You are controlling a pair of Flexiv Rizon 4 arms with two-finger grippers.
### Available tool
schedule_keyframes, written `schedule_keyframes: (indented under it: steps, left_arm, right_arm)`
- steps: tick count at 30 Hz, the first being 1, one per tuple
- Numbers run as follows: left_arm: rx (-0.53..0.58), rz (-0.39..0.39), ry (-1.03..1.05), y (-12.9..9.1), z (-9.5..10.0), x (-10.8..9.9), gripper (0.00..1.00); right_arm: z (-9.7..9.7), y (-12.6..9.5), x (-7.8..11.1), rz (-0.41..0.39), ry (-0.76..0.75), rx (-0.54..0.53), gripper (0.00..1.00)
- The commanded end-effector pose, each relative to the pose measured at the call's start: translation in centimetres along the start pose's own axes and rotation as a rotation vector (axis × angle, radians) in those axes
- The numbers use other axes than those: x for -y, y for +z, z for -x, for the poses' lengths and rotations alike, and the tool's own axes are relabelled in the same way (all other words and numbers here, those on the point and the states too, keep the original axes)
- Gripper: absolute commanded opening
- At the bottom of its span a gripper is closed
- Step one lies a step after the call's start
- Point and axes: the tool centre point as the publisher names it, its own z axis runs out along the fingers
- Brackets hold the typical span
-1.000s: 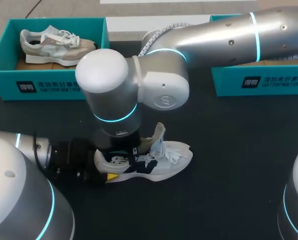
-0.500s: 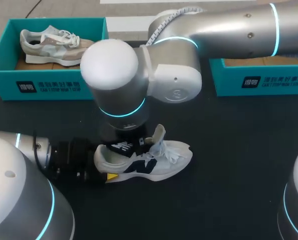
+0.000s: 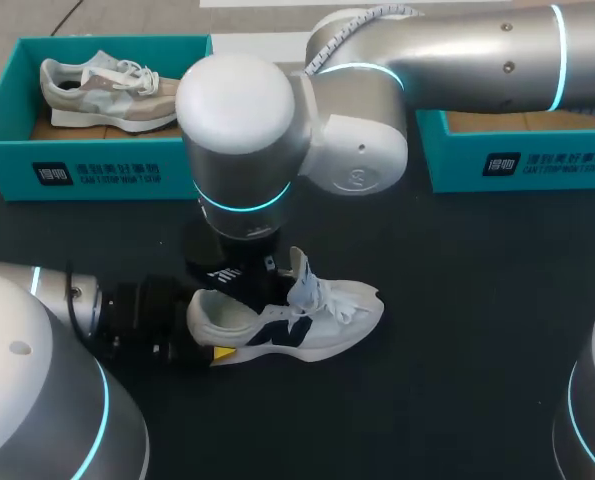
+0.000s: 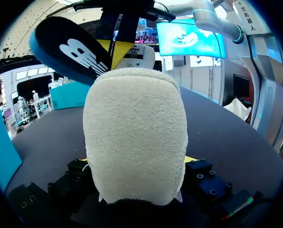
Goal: Take the shoe out of the shoebox, open the shoe tongue, remove and reinsert the insole, then place the shoe into the shoebox
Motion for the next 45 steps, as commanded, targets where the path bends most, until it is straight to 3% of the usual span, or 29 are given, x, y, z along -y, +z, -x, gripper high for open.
schedule_keyframes:
  steps: [1,7,8,9,13,20,37,45]
  left_arm:
    - [0.000,0.004,0.001,0.0,-0.2,-0.2,0.00]
    - [0.000,0.004,0.001,0.0,-0.2,-0.2,0.00]
    - [0.000,0.004,0.001,0.0,-0.2,-0.2,0.00]
    - [0.000,0.004,0.001,0.0,-0.2,-0.2,0.00]
    - [0.000,0.004,0.001,0.0,-0.2,-0.2,0.00]
    - [0.000,0.004,0.001,0.0,-0.2,-0.2,0.00]
    - [0.000,0.004,0.001,0.0,-0.2,-0.2,0.00]
    - [0.000,0.004,0.001,0.0,-0.2,-0.2,0.00]
  right_arm:
    - [0.4,-0.1,-0.4,0.009,-0.005,-0.004,0.00]
    - [0.7,-0.2,-1.1,0.036,-0.013,-0.005,0.00]
    - [0.7,-0.2,-1.1,0.041,-0.004,-0.020,0.15]
    - [0.8,-0.3,-1.1,0.044,0.008,-0.044,1.00]
    - [0.6,-0.7,-0.8,0.076,0.050,-0.064,1.00]
    - [0.2,-2.3,-0.1,0.247,0.132,-0.003,1.00]
    - [0.2,-2.3,-0.1,0.247,0.132,-0.003,1.00]
    - [0.2,-3.1,0.2,0.410,0.255,-0.084,1.00]
